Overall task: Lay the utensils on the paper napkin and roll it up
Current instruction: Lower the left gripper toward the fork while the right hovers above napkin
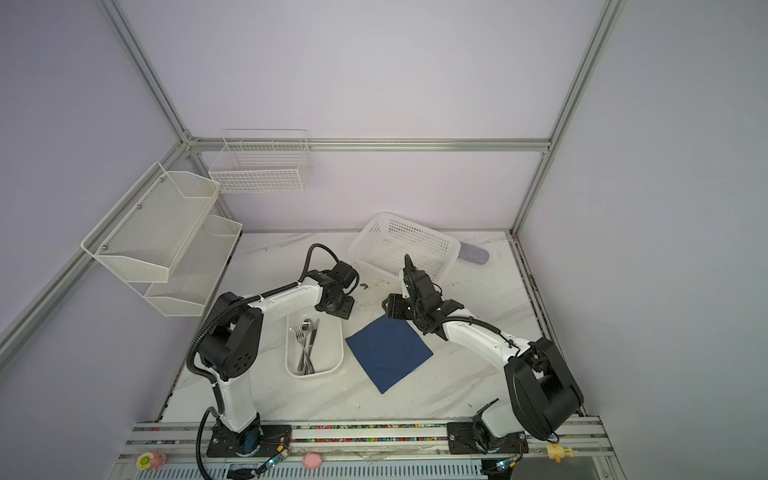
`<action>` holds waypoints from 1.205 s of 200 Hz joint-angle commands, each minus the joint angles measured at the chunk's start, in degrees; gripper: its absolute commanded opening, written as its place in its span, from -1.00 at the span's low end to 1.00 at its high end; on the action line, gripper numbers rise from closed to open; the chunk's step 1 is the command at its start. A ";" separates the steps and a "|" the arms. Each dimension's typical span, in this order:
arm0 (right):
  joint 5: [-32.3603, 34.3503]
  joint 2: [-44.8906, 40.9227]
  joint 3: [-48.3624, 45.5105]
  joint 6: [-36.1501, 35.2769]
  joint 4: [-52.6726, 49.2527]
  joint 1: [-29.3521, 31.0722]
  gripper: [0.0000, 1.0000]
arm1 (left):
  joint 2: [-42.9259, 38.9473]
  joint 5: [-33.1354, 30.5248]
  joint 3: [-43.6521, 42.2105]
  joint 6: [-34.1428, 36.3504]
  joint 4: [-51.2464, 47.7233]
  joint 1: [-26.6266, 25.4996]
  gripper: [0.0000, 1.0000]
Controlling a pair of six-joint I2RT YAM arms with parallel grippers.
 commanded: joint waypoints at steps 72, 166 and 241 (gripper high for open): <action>-0.70 -1.02 -2.22 0.49 0.06 0.48 0.04 | 2.41 -0.89 7.24 10.43 1.67 2.33 -0.20; -5.32 1.84 -2.21 -2.74 -1.75 2.26 0.04 | -0.53 1.38 5.01 10.13 3.32 2.33 -0.36; -1.95 5.27 -1.73 -4.77 -5.91 6.27 0.03 | -1.22 0.96 5.68 8.74 1.39 2.32 -0.37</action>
